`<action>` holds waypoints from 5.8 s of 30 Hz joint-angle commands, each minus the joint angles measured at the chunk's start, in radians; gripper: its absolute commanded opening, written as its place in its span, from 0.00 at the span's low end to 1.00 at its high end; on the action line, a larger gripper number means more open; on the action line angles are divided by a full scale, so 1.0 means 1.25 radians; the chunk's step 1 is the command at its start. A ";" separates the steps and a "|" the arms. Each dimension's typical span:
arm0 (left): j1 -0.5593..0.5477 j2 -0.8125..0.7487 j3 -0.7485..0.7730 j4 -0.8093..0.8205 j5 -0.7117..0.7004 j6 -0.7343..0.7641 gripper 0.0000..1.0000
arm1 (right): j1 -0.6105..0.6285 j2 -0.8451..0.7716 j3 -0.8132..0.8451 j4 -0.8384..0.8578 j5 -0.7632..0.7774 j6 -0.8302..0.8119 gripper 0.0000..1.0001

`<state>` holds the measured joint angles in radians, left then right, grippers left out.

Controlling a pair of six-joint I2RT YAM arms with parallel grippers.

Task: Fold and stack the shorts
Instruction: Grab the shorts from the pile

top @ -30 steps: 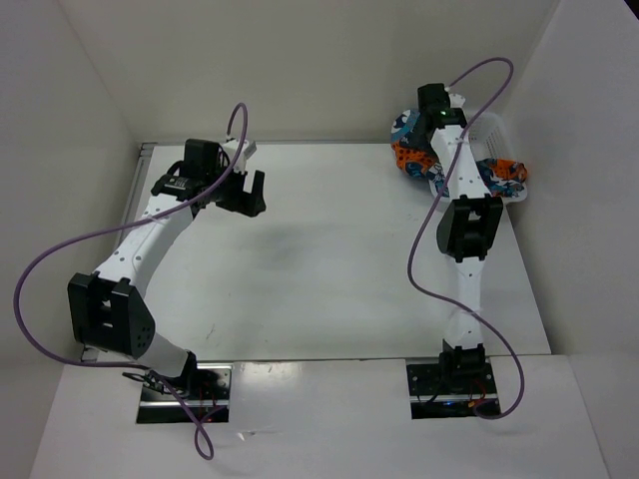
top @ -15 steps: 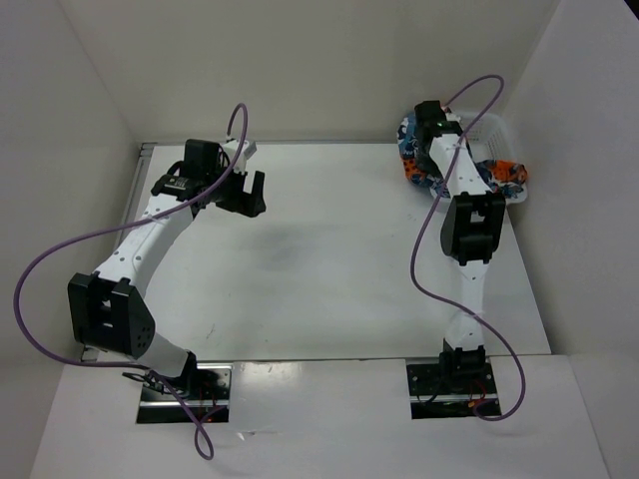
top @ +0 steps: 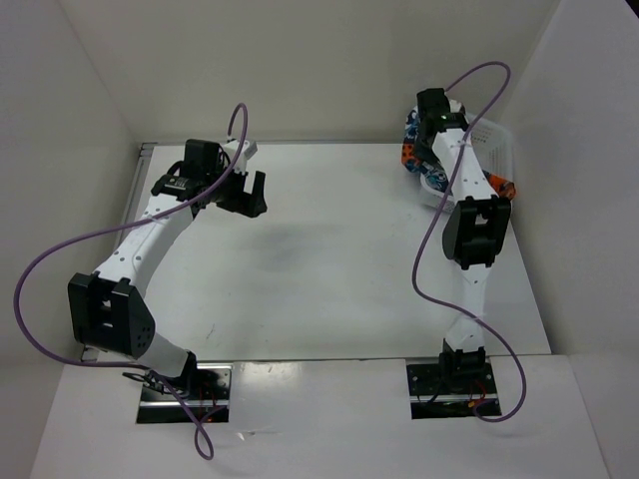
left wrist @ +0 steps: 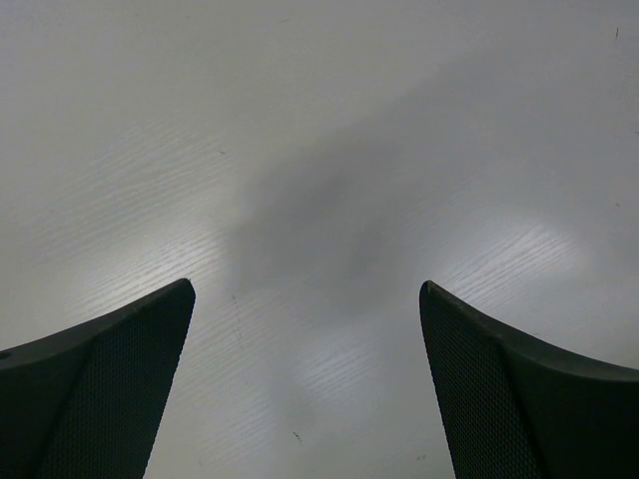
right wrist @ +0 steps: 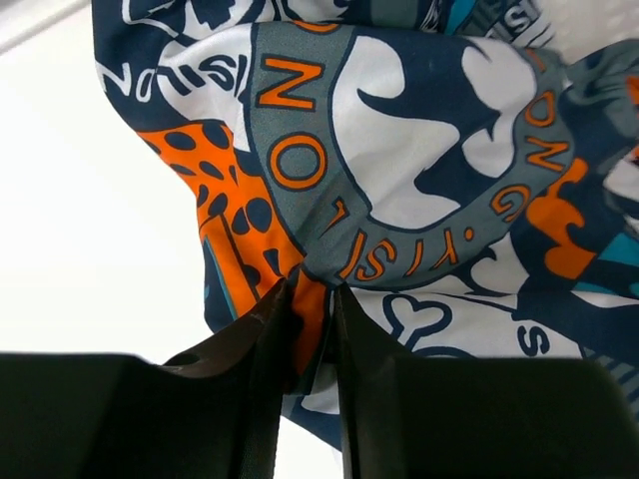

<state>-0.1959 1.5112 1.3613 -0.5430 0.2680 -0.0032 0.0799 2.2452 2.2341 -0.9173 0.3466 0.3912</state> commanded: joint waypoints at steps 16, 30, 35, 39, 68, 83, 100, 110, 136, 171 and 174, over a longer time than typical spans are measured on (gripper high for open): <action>0.003 0.003 -0.004 0.000 0.025 0.003 1.00 | -0.010 -0.177 -0.161 0.102 0.053 0.029 0.36; 0.003 0.003 -0.013 0.007 0.025 0.003 1.00 | 0.070 -0.176 -0.285 0.152 -0.037 0.010 0.09; 0.003 0.003 -0.013 0.000 0.025 0.003 1.00 | 0.070 -0.154 -0.302 0.144 -0.012 0.010 0.09; 0.003 0.003 -0.020 0.000 0.025 0.003 1.00 | 0.054 -0.138 -0.312 0.126 0.034 0.010 0.09; 0.003 -0.004 -0.005 -0.007 0.025 0.003 1.00 | 0.007 -0.115 -0.239 0.141 -0.044 0.114 0.90; 0.011 -0.011 -0.005 -0.015 0.045 0.003 1.00 | 0.045 -0.046 -0.161 0.096 0.075 0.129 0.34; 0.044 -0.027 -0.008 0.127 0.224 0.003 0.01 | 0.060 -0.099 -0.169 0.110 0.084 0.121 0.00; 0.175 -0.109 -0.228 0.502 0.387 0.003 0.08 | 0.067 -0.143 -0.201 0.125 0.084 0.106 0.00; 0.184 -0.100 -0.105 0.250 0.357 0.003 0.99 | 0.204 -0.083 -0.301 0.153 0.530 -0.071 0.77; 0.198 -0.092 -0.136 0.236 0.388 0.003 0.99 | 0.195 -0.049 -0.166 0.129 0.587 -0.066 0.00; 0.198 -0.085 -0.121 0.214 0.378 0.003 0.99 | 0.202 -0.091 -0.119 0.118 0.568 -0.066 0.00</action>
<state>0.0456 1.3930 1.1954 -0.2604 0.7132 -0.0059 0.3286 2.2642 1.9831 -0.7506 1.0622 0.2806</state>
